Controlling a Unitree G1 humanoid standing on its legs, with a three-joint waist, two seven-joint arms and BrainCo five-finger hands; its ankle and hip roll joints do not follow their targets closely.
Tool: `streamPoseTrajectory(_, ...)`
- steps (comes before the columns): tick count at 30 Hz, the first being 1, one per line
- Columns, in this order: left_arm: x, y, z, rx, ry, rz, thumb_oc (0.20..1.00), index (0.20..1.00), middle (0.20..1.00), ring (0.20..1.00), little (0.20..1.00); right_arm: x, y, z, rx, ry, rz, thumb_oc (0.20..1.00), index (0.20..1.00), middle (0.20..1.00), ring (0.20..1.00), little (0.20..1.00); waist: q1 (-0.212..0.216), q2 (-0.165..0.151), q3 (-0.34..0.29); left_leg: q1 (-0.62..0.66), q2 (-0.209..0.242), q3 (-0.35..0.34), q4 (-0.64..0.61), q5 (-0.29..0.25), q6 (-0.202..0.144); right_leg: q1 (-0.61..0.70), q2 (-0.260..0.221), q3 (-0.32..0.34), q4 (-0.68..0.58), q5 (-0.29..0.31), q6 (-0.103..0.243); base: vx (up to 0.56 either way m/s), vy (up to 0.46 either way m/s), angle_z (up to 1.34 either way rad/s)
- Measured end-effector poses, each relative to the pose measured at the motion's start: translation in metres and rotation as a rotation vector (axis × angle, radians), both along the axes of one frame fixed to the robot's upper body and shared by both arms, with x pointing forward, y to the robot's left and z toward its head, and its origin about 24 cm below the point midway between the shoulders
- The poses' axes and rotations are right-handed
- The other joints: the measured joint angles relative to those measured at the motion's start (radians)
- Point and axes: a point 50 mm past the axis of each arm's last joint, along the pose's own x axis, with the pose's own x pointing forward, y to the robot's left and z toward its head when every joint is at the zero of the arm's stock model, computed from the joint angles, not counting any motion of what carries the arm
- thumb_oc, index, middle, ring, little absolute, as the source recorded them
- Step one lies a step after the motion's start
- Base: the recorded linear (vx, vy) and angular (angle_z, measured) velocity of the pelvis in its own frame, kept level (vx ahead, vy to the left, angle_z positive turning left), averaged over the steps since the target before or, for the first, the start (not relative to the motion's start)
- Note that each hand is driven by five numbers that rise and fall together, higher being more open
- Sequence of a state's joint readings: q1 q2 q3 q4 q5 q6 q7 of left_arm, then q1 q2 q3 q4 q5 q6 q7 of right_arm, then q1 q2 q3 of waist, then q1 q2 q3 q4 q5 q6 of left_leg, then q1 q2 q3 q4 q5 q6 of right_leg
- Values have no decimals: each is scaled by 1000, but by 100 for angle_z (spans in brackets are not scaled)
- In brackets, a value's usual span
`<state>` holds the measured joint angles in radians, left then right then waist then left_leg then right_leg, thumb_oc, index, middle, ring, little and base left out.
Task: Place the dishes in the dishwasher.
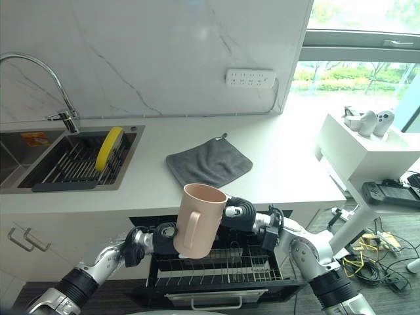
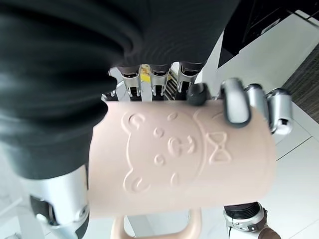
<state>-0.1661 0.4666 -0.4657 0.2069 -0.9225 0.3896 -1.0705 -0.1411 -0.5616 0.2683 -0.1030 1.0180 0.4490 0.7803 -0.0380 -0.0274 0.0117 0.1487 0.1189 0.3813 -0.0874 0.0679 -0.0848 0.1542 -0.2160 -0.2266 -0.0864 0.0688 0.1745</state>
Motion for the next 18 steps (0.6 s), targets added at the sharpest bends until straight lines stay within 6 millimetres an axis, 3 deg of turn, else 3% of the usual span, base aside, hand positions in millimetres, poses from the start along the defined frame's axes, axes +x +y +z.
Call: streamPoseTrajectory(18, -2, -4, -3, -9, 13, 0, 200, 200, 200, 200, 200, 0, 7, -2, -25, -19, -1, 1000, 1000, 1000, 1000, 1000, 1, 8, 8, -5, -1, -1, 0, 0, 0, -4, 0, -1, 0, 0, 0, 0, 0, 0)
